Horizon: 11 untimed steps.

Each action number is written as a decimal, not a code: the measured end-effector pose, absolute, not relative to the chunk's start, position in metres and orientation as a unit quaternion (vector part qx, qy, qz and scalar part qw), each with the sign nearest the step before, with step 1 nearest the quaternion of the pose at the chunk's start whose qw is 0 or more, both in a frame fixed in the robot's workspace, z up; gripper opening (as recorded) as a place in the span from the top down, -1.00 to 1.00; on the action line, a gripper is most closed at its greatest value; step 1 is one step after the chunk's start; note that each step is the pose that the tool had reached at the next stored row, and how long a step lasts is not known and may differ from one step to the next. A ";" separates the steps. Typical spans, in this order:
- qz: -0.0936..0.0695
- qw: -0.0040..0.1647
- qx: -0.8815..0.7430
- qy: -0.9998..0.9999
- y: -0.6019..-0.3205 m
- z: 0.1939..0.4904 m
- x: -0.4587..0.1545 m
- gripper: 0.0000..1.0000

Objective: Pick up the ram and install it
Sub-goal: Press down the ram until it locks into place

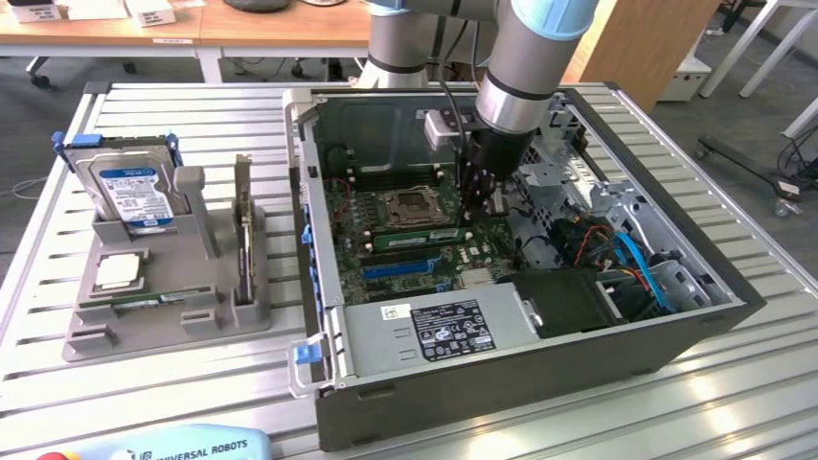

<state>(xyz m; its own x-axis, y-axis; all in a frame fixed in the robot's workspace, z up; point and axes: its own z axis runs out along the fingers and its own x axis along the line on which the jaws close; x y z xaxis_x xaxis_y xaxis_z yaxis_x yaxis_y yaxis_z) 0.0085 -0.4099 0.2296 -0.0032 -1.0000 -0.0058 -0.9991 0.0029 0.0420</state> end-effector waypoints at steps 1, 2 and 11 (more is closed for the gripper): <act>-0.017 0.013 0.706 -0.708 -0.410 0.229 0.008 0.80; -0.017 0.013 0.706 -0.708 -0.410 0.229 0.008 0.80; -0.017 0.013 0.706 -0.708 -0.410 0.229 0.008 0.80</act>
<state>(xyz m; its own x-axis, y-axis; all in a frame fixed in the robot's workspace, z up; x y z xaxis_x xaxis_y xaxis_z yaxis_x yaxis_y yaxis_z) 0.0085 -0.4099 0.2286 -0.0032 -1.0000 -0.0057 -0.9991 0.0029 0.0421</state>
